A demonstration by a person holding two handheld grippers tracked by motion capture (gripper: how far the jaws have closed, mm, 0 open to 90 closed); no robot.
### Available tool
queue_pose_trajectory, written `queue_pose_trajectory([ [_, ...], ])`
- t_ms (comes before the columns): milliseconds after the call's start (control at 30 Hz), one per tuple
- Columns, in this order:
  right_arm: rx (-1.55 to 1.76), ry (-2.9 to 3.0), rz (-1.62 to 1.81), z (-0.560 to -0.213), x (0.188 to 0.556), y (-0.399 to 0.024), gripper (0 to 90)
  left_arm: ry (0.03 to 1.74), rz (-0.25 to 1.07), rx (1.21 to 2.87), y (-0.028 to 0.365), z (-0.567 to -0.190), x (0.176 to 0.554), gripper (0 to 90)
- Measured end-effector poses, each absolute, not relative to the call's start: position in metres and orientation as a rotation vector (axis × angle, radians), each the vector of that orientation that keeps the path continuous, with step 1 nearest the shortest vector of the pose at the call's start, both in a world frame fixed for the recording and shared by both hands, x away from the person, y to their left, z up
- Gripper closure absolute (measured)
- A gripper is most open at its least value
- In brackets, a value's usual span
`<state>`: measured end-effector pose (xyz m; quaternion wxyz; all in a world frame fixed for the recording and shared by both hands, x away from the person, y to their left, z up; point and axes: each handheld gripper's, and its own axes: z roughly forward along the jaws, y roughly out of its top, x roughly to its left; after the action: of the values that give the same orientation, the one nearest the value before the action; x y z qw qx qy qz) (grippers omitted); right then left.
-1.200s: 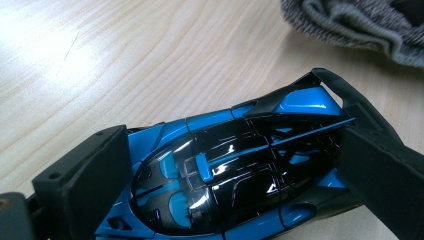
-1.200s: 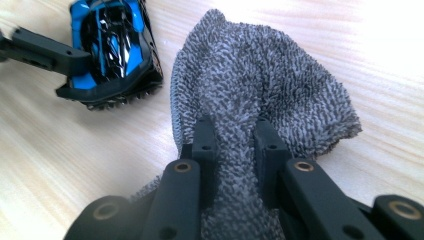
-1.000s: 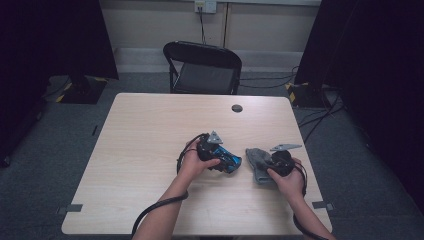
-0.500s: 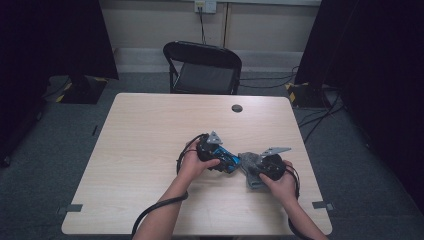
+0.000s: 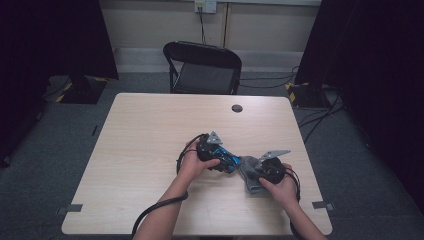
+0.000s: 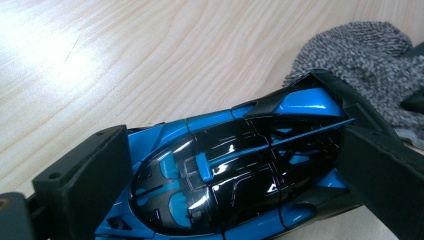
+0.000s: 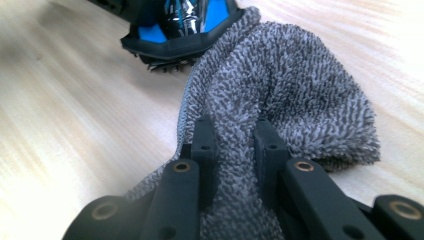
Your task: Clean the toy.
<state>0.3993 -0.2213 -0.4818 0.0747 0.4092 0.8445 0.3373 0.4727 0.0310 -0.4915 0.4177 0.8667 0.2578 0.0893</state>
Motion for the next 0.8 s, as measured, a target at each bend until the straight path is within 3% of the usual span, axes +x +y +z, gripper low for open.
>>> queue_pose_trajectory([
  [800,1.171,2.589,1.053,-0.481,0.381,-0.213,75.6,0.645,0.226,2.173,0.031,-0.492,0.473,1.2],
])
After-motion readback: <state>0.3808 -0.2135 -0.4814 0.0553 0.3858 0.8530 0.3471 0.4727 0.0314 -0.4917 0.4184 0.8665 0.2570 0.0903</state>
